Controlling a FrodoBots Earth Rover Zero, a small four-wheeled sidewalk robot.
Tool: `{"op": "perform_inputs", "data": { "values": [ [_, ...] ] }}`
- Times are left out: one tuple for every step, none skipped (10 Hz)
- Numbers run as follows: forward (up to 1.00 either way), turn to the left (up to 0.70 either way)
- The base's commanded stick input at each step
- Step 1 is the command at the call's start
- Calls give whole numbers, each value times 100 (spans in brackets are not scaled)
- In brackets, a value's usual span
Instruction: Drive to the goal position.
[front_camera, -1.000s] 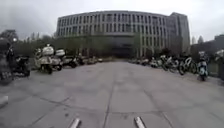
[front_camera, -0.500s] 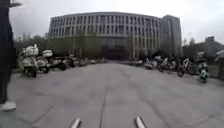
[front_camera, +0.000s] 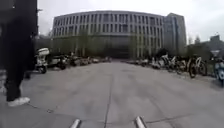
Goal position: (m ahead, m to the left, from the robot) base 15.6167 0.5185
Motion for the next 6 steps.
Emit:
{"op": "perform_inputs", "data": {
  "values": [
    [100,-34],
    [100,-34],
    [100,-34],
    [100,-34],
    [100,-34],
    [100,-34]
  ]
}}
